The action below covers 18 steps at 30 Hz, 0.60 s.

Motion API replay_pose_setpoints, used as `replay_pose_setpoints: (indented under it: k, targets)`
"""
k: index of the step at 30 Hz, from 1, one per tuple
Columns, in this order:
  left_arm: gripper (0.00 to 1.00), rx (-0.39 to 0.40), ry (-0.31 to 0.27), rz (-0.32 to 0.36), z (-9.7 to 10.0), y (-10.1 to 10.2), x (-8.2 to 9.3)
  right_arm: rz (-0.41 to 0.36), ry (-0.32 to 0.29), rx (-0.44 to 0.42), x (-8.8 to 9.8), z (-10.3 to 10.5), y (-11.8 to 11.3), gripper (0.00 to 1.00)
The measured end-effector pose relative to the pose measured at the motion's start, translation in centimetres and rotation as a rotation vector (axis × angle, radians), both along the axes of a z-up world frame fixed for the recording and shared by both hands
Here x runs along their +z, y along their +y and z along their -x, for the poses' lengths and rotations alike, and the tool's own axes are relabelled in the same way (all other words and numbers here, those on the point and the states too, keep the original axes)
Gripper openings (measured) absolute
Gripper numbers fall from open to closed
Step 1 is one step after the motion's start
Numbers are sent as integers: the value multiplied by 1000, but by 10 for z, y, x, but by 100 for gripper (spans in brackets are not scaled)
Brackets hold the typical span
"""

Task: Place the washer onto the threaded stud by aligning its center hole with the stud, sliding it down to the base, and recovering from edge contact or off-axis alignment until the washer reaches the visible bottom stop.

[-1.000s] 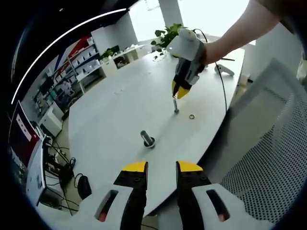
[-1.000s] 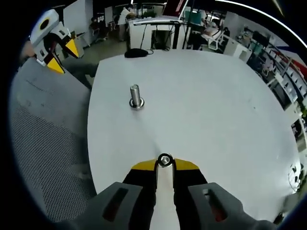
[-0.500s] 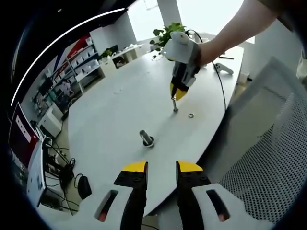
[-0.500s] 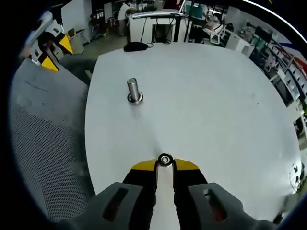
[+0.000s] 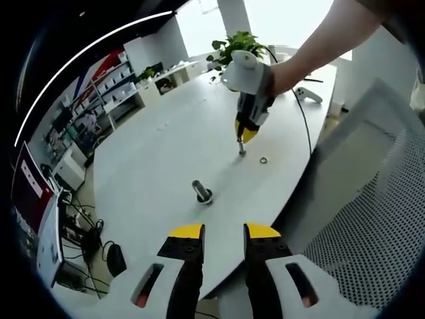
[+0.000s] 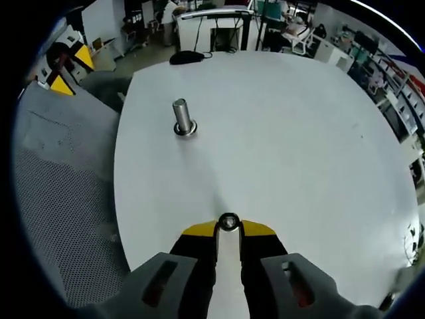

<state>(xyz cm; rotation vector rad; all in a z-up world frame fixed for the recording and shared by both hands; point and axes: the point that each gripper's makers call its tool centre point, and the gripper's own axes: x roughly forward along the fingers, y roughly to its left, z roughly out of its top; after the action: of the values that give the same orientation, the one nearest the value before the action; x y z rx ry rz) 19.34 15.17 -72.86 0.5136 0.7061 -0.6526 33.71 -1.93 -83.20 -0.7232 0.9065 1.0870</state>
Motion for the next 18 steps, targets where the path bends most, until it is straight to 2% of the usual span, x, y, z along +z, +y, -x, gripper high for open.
replay_pose_setpoints:
  k: [7, 9, 10, 13, 18]
  targets:
    - [21, -3, 2, 1, 1, -1, 0, 16, 27, -33, -15, -2, -6, 13]
    - [21, -4, 2, 2, 1, -1, 0, 41, 28, -6, -20, -1, -10, 6]
    - [21, -4, 3, 2, 1, -1, 0, 41, 28, -4, -21, 0, -11, 5]
    - [21, -5, 4, 3, 1, -1, 0, 51, 64, -46, -28, 1, -16, 7]
    - [21, -3, 5, 6, 1, -1, 0, 42, 82, -79, -33, 3, -16, 9]
